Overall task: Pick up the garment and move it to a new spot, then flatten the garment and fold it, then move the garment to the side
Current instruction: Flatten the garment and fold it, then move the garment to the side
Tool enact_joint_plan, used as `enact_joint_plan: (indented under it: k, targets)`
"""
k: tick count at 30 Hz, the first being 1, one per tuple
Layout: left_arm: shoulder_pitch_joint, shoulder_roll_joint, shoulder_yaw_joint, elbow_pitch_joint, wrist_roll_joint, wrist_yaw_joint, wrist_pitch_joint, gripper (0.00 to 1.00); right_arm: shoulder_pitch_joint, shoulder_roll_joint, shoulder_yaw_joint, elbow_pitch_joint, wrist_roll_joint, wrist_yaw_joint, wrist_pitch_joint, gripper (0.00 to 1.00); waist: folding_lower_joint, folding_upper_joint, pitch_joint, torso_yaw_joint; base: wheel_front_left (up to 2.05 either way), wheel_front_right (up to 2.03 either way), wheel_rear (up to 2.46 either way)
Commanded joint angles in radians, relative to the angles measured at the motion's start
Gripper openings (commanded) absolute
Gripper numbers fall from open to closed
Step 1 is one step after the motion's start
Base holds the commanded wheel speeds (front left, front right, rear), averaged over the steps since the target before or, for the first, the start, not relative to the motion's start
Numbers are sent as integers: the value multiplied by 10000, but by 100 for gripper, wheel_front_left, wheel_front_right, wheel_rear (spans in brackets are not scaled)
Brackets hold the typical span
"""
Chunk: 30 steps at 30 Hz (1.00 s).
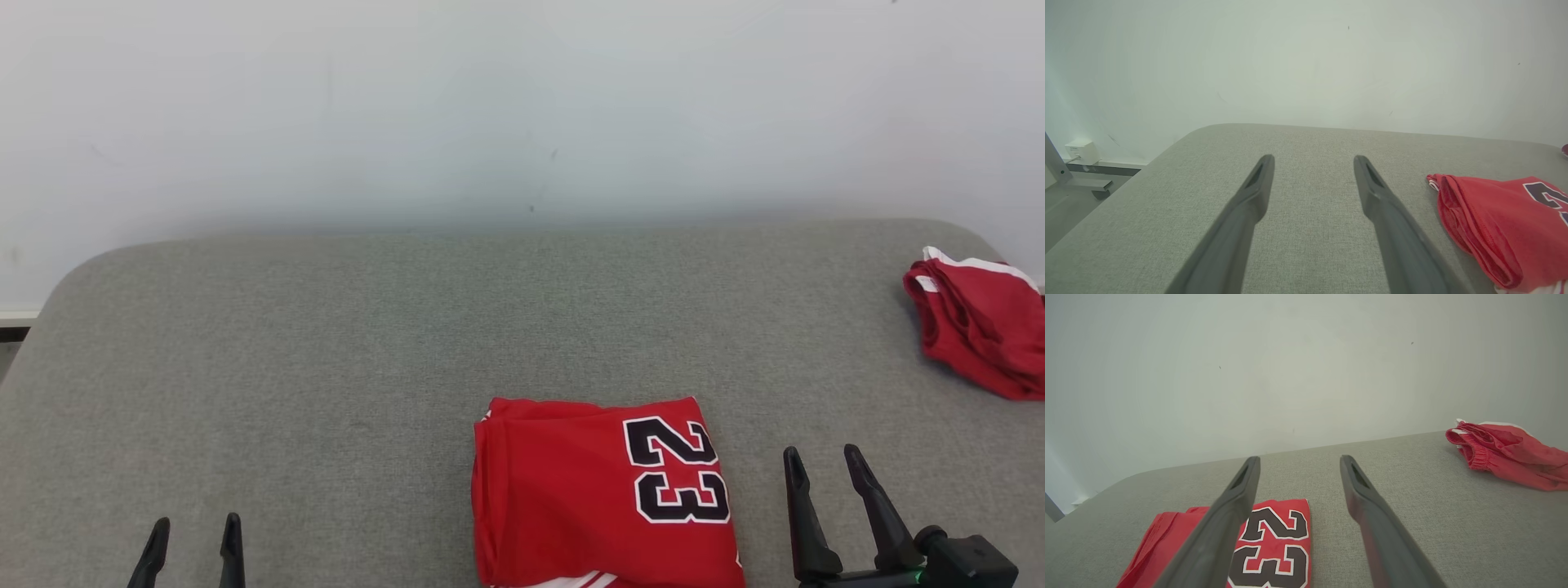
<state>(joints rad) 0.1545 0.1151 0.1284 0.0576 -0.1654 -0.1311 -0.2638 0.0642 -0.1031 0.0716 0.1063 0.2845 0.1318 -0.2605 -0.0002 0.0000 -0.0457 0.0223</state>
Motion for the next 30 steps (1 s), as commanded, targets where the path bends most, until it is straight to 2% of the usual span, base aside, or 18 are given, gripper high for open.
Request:
enact_joint_plan:
  k: [1, 10, 22, 30]
  targets:
    - [126, 26, -49, -88, 61, 10, -1, 100, 119, 64, -71, -76, -69, -24, 42, 100, 2, 0, -76, 161, 0, 0, 0]
    - [-92, 26, -423, 33, -32, 10, -1, 100, 199, 194, -82, -16, -281, -24, 240, 100, 2, 0, -110, 406, 0, 0, 0]
    - [-153, 78, -285, 177, -161, 10, -1, 100, 196, 239, 1, 108, -356, -24, 279, 100, 2, 0, -48, 335, 0, 0, 0]
    - [-274, 55, -301, 244, -160, 10, -1, 100, -407, 355, 74, 707, -439, -24, 537, 100, 2, 0, 48, 382, 0, 0, 0]
